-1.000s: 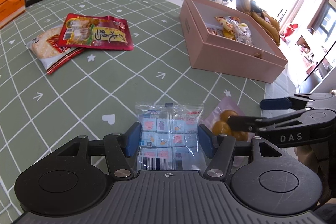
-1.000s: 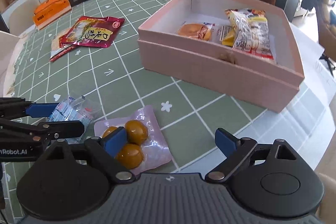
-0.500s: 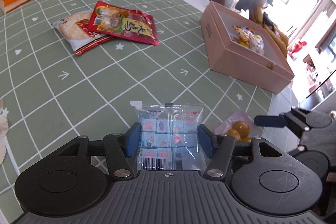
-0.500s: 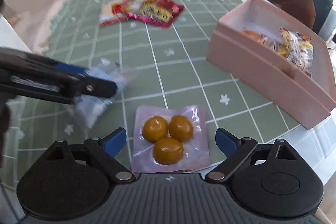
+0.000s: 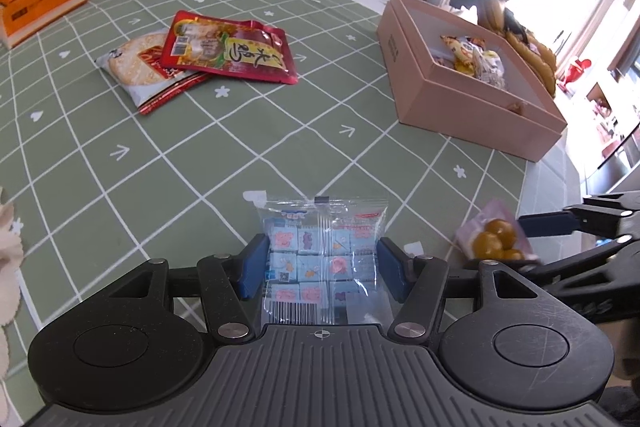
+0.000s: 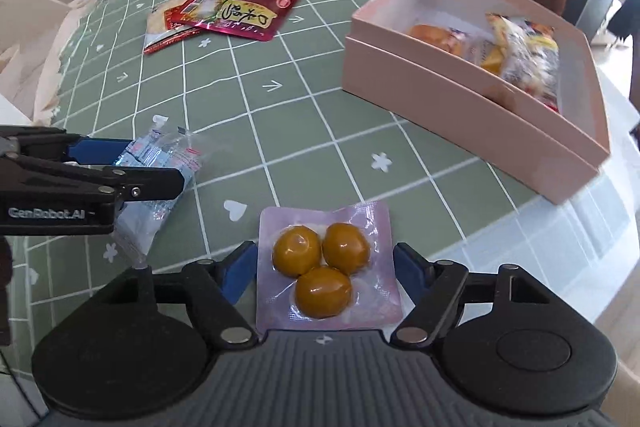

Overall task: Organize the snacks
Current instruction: 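Grasp the orange ball tray with the right gripper while the left lifts the candy cube bag, then drop the candy bag into the pink box with the left gripper while the right drops the tray in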

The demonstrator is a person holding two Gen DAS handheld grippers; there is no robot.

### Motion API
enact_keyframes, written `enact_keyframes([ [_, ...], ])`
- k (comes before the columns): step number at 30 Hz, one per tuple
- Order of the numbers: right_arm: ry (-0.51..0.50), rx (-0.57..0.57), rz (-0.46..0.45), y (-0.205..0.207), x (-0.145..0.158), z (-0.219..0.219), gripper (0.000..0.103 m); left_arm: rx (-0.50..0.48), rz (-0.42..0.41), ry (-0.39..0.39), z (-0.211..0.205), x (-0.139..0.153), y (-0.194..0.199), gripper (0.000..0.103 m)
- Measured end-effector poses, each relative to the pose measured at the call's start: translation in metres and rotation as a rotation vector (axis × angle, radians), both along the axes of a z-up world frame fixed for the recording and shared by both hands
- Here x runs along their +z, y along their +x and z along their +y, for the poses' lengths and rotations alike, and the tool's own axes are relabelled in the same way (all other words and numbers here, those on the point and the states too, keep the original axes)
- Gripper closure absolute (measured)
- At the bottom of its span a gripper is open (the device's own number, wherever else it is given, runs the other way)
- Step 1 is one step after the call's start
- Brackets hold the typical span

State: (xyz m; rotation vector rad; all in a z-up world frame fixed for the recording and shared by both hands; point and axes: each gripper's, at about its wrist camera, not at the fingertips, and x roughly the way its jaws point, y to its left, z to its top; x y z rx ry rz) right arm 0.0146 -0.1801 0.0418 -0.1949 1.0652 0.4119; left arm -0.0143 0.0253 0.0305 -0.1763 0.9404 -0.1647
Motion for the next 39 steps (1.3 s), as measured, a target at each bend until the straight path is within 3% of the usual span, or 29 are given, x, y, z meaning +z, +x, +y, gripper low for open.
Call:
enact_keyframes([
  [4,0.081,-0.028,-0.021,-0.003,0.027,-0.023,0.029,-0.006,-0.067,-0.072,-0.002,0.021,0.002,0.039],
  [7,0.144,-0.060,-0.098,-0.001,0.064,-0.044,0.029,-0.047,-0.198,-0.147,-0.009,0.071,0.026,0.040],
  [11,0.195,-0.139,-0.271,0.012,0.128,-0.078,0.029,-0.150,-0.346,-0.148,-0.039,0.140,0.081,0.040],
  [14,0.203,-0.214,-0.374,0.028,0.166,-0.106,0.029,-0.210,-0.360,-0.137,-0.071,0.153,0.126,0.040],
  [17,0.168,-0.294,-0.425,0.042,0.182,-0.129,0.029,-0.253,-0.285,-0.128,-0.101,0.130,0.163,0.040],
  [22,0.129,-0.340,-0.422,0.059,0.170,-0.153,0.028,-0.312,-0.098,-0.101,-0.135,0.063,0.191,0.040],
  [26,0.129,-0.342,-0.355,0.078,0.148,-0.158,0.028,-0.405,0.005,-0.131,-0.146,0.031,0.198,0.041],
  [32,0.150,-0.327,-0.239,0.123,0.115,-0.143,0.027,-0.264,-0.160,-0.187,-0.103,0.074,0.207,0.043],
  [35,0.147,-0.258,-0.162,0.152,0.103,-0.127,0.026,-0.148,-0.254,-0.160,-0.060,0.096,0.208,0.043],
  [37,0.105,-0.249,-0.133,0.166,0.095,-0.116,0.026,-0.044,-0.271,-0.117,-0.024,0.100,0.209,0.043],
  [39,0.072,-0.265,-0.139,0.172,0.091,-0.109,0.026,0.042,-0.232,-0.085,0.014,0.094,0.211,0.043],
])
